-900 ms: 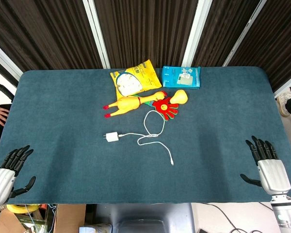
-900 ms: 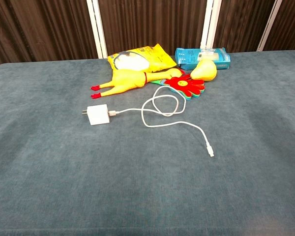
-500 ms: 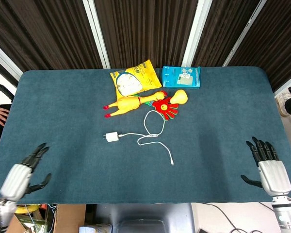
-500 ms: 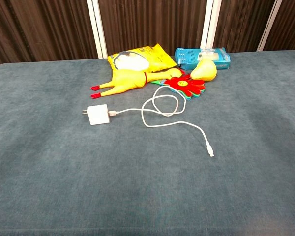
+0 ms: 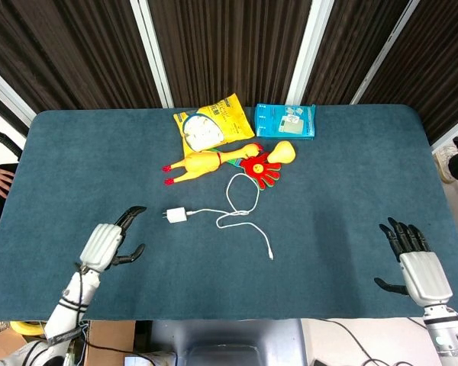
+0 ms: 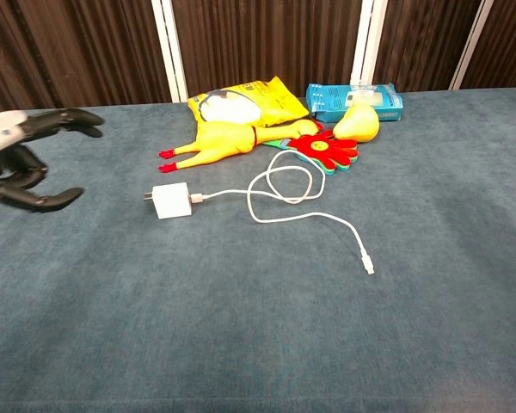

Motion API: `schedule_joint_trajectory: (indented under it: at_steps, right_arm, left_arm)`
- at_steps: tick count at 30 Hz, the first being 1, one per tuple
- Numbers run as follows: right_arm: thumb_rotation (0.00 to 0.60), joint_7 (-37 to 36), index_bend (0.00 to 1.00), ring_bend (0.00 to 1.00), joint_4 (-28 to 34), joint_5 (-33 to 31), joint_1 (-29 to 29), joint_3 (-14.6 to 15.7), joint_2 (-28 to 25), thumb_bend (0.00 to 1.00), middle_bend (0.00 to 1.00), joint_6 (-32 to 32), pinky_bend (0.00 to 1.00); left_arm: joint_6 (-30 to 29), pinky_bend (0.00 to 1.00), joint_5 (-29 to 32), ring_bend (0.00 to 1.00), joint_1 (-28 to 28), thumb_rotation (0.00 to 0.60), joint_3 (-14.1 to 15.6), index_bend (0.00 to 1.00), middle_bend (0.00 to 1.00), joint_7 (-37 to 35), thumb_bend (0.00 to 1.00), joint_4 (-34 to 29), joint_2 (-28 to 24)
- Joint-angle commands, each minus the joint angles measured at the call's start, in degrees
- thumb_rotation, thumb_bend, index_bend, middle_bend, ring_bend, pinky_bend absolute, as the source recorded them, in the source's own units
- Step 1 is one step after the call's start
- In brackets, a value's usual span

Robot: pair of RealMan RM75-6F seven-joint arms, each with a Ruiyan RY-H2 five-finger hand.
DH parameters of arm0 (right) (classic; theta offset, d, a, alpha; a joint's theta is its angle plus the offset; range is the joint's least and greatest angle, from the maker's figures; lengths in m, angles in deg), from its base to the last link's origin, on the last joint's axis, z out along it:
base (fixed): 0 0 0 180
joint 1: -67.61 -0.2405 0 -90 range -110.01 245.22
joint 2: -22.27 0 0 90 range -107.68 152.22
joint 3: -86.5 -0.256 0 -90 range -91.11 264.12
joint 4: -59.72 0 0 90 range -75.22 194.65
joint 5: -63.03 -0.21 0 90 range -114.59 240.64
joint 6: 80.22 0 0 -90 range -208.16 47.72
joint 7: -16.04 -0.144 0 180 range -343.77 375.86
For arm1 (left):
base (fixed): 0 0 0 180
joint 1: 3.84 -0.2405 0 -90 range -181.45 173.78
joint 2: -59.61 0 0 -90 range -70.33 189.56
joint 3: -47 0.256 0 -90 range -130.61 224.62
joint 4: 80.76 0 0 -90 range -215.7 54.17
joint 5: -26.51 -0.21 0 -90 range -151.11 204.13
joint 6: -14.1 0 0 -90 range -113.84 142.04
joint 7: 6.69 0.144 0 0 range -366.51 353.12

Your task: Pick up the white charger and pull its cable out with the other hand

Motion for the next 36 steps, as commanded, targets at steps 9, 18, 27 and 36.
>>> schedule_joint_trajectory:
  at_steps: [9,18,27,36]
  right_arm:
    - [0.600,-1.13,0.00,0.00,0.15,-1.32,-0.77,-0.18,-0.67,0.16,0.00,-1.58,0.00]
    - [0.600,-3.25,0.00,0.00,0.07,-1.77,-1.11,-0.18,-1.49,0.16,0.00,-2.43,0.00]
    - [0.600,-4.38,0.00,0.00,0.01,-1.76,-0.74,-0.25,-2.14,0.16,0.00,-1.55,0.00]
    - [0.600,-3.95,0.00,0.00,0.17,-2.16,-0.65,-0.24,-2.10,0.16,0.00,-1.56,0.00]
  left_arm:
    - [4.94,1.00,18.33,0.92,9.50,0.600,-5.59,0.14,0.15,24.80,0.37,3.44,13.87]
    - [2.86,1.00,20.01,0.94,13.59,0.600,-6.04,0.17,0.17,31.81,0.35,12.21,21.33]
    - [2.86,1.00,21.80,0.96,15.54,0.600,-6.25,0.23,0.22,34.00,0.34,20.30,25.67]
    - [3.24,1.00,20.85,0.96,16.90,0.600,-6.04,0.27,0.26,32.86,0.35,27.24,28.43]
